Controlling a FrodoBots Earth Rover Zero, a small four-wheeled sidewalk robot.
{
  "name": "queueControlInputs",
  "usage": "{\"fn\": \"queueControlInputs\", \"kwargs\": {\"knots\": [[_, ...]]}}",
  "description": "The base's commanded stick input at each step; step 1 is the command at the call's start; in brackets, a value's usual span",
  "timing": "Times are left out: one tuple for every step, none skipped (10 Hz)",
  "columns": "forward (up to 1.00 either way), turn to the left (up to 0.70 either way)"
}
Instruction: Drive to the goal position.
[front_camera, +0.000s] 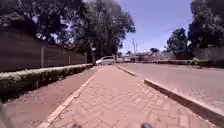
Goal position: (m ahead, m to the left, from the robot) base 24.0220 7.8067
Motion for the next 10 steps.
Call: {"fn": "queueControlInputs", "kwargs": {"knots": [[0.70,0.00],[0.70,0.00],[0.70,0.00],[0.70,-0.35],[0.70,-0.35],[0.70,-0.29],[0.70,-0.21],[0.70,-0.13],[0.70,-0.05],[0.70,0.00]]}}
